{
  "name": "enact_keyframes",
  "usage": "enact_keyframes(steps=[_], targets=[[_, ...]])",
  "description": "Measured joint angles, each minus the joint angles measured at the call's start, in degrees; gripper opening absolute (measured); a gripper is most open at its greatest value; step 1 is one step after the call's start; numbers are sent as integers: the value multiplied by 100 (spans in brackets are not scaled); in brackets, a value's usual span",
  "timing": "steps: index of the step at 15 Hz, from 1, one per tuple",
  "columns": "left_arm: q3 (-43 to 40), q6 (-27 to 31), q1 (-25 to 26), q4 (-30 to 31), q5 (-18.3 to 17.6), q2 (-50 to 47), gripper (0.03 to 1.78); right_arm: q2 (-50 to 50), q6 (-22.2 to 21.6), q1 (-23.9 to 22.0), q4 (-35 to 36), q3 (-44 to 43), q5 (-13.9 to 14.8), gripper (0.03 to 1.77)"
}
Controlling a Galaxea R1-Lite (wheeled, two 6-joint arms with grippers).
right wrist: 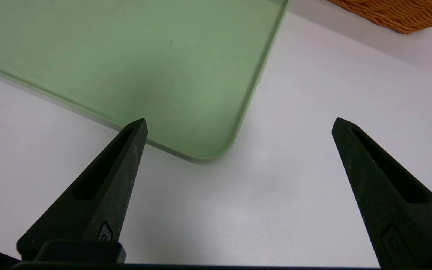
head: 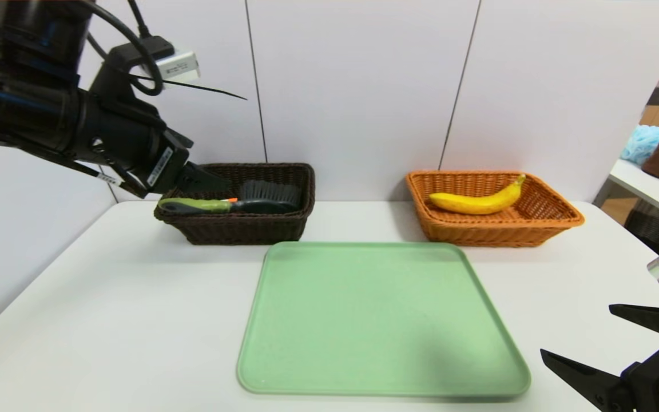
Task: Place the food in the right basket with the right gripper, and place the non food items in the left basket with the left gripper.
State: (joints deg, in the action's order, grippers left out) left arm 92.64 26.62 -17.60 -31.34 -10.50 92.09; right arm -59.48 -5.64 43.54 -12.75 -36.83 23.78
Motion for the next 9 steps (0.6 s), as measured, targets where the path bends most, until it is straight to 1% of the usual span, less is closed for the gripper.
enact_keyframes(steps=[3,9], targets=[[-612,-243,-17,1,5,-706,165,-2,9,-79,0,-10,-2,170],[-1623,-951,-6,15,33,-1927,167,-5,-2,-446,5,0,6,170]])
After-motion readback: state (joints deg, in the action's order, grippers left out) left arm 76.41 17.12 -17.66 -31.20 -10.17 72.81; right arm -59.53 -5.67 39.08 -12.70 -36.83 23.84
